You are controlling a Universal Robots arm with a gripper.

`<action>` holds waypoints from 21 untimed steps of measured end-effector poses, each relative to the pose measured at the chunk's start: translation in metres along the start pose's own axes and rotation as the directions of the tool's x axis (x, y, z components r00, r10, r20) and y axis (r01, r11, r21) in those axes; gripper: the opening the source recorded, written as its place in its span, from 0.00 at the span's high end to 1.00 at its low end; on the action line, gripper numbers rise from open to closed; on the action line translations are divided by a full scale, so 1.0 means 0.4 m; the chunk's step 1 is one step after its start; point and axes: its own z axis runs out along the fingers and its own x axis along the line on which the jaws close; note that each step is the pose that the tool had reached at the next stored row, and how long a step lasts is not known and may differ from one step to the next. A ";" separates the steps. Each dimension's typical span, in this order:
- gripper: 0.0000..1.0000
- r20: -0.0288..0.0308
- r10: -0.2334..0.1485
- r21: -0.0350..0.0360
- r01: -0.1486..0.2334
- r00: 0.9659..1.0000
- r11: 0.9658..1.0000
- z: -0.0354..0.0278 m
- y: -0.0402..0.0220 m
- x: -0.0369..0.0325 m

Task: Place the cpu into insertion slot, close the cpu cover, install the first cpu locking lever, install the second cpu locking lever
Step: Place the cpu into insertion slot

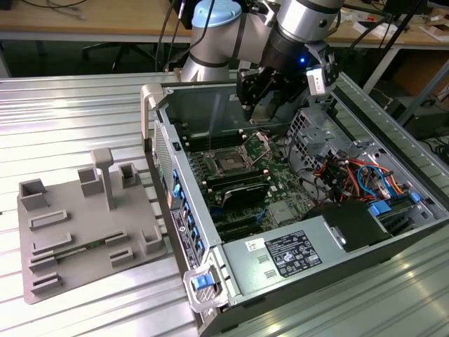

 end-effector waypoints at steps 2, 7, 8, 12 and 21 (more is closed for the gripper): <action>0.45 0.000 0.000 0.000 0.000 1.000 1.000 0.001 0.000 0.000; 0.45 0.000 0.000 0.000 0.000 1.000 1.000 0.004 0.000 0.000; 0.45 0.000 0.000 0.000 0.000 1.000 1.000 0.005 0.000 0.000; 0.45 0.000 0.000 0.000 0.000 1.000 1.000 0.008 -0.001 0.000; 0.45 0.000 0.000 0.000 0.000 1.000 1.000 0.015 -0.001 0.000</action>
